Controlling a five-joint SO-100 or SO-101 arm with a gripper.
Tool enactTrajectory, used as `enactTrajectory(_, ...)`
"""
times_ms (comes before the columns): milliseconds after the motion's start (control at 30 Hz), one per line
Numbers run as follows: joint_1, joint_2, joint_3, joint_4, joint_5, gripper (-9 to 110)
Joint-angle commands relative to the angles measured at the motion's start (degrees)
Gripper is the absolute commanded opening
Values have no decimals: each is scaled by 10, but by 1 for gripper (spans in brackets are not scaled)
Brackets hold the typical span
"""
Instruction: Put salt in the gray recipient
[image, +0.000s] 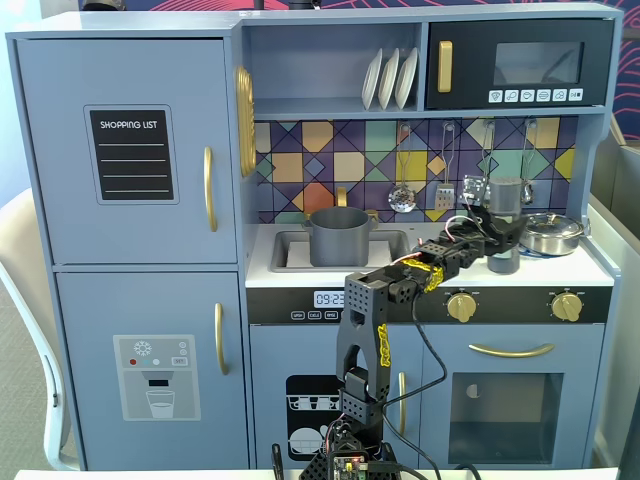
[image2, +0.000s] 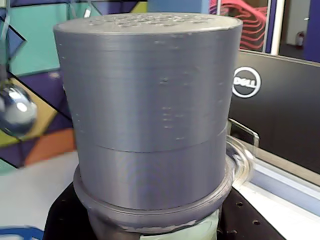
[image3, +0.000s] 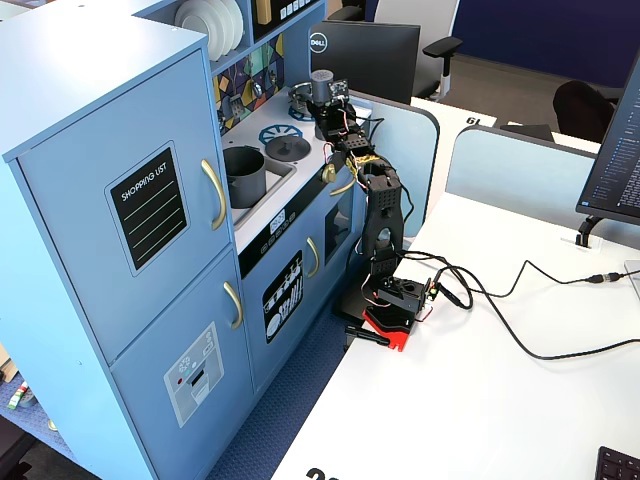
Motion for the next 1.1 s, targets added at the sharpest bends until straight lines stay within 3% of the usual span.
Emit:
enactTrajectory(0,-19,108,-87,70,38,0)
enactTrajectory(233,-102,188,-167,212,163,0)
enactTrajectory(600,-309,278,-175,398,569,0)
enactTrajectory(833,-463,285,-157,407,809,0)
enactTrajectory(1067,-518,270,-158,377,1040,0)
